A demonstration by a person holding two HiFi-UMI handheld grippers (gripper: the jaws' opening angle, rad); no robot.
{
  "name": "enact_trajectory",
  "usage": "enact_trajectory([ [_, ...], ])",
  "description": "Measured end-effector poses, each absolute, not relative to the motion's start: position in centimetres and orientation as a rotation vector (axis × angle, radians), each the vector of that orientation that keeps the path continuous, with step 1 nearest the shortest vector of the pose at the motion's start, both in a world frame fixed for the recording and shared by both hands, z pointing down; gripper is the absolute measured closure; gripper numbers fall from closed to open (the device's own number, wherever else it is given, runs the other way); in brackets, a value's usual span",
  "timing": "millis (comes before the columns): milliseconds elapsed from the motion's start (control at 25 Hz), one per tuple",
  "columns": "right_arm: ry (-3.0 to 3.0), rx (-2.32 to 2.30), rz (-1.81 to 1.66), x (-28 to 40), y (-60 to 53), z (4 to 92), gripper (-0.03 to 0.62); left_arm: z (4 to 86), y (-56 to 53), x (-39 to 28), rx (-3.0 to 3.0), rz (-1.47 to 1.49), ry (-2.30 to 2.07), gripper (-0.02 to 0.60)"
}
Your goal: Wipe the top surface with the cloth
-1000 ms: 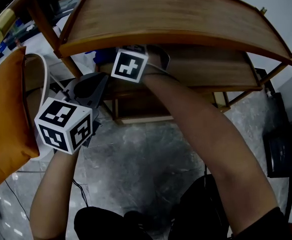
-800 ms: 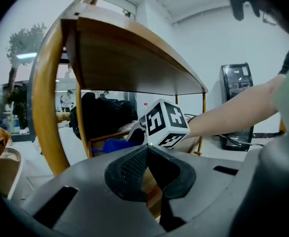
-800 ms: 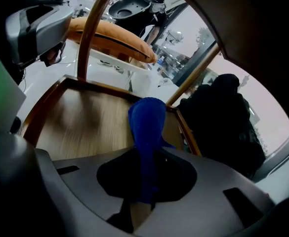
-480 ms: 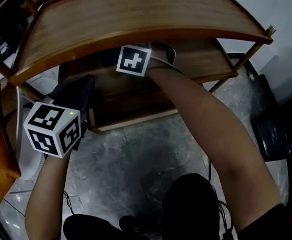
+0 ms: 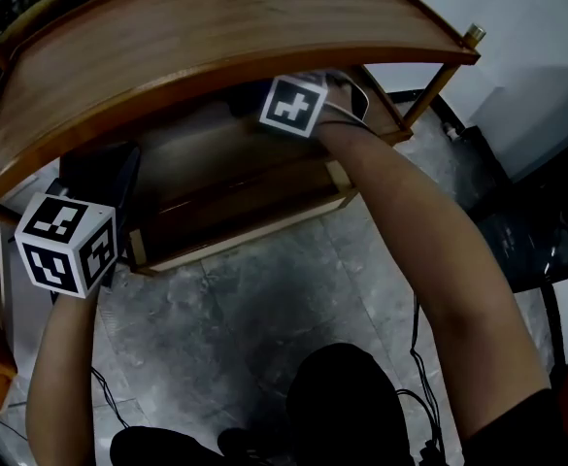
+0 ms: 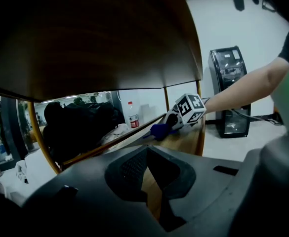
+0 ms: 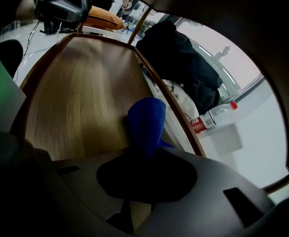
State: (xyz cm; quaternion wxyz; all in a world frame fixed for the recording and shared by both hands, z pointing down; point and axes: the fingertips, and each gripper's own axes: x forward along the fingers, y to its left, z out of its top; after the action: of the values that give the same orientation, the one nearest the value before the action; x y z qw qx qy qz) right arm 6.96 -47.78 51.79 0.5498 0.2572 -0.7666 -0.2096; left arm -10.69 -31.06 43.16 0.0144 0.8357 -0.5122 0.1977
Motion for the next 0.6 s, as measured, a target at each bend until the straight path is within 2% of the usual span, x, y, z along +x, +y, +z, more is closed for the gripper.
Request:
enact_trajectory([
  [240,-1.685,0.691,-0.462,14.3,-49.3,50.9,0.536,42.7,-31.1,-8.4,2.664,0.628,-1.564,0.571],
  [600,-1.423,0.732,-0.531,21.0,-51.0,49.6,0.539,43.3,-30.6,-6.8,2.685,0.698,-1.514,0.571],
])
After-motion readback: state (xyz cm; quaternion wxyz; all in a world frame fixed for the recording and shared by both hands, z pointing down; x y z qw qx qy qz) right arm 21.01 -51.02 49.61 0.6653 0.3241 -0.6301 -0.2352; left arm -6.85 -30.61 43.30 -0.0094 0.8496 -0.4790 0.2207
